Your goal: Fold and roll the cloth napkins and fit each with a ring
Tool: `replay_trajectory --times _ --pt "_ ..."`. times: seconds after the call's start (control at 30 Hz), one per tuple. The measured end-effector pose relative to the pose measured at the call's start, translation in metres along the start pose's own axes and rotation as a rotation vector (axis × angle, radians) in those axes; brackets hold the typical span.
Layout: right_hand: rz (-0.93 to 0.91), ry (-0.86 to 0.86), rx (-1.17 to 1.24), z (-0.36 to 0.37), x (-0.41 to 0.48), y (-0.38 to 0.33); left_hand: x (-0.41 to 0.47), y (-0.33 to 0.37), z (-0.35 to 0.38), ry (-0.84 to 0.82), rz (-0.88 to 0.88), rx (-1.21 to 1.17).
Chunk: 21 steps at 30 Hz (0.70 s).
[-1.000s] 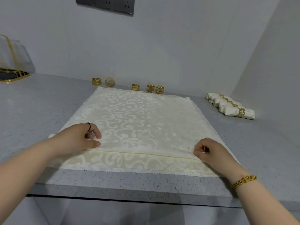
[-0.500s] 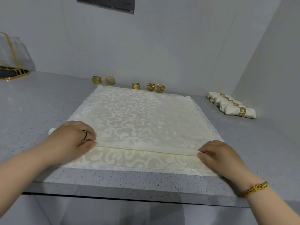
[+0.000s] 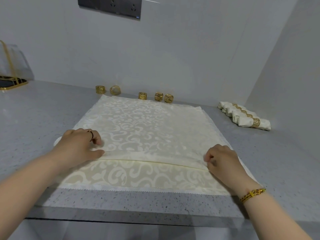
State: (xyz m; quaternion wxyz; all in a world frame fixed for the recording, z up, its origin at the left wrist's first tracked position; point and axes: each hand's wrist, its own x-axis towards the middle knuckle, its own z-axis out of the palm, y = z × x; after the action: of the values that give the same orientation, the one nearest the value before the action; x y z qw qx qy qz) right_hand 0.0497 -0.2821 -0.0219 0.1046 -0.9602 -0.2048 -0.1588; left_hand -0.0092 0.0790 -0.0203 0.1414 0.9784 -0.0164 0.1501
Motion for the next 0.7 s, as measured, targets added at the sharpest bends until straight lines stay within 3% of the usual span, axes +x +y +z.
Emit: replay_trajectory --times 0.1,0.23,0.4,0.57,0.7 --pt "-0.150 -0.002 0.001 0.005 -0.006 0.003 -0.007 -0.002 0.006 0.041 0.123 -0.100" --pt "-0.140 -0.092 0.017 -0.003 -0.016 0.012 -0.017 -0.010 0.012 0.062 0.293 0.025" --pt "-0.234 0.037 -0.107 0.000 -0.016 0.011 -0.019 -0.017 0.011 0.069 0.311 0.060" --pt "-0.186 0.007 -0.089 0.001 -0.010 0.007 -0.014 -0.012 0.007 0.094 0.320 0.161" --pt "0.006 -0.122 0.098 -0.012 -0.004 0.002 -0.014 -0.005 -0.001 0.085 0.265 0.149"
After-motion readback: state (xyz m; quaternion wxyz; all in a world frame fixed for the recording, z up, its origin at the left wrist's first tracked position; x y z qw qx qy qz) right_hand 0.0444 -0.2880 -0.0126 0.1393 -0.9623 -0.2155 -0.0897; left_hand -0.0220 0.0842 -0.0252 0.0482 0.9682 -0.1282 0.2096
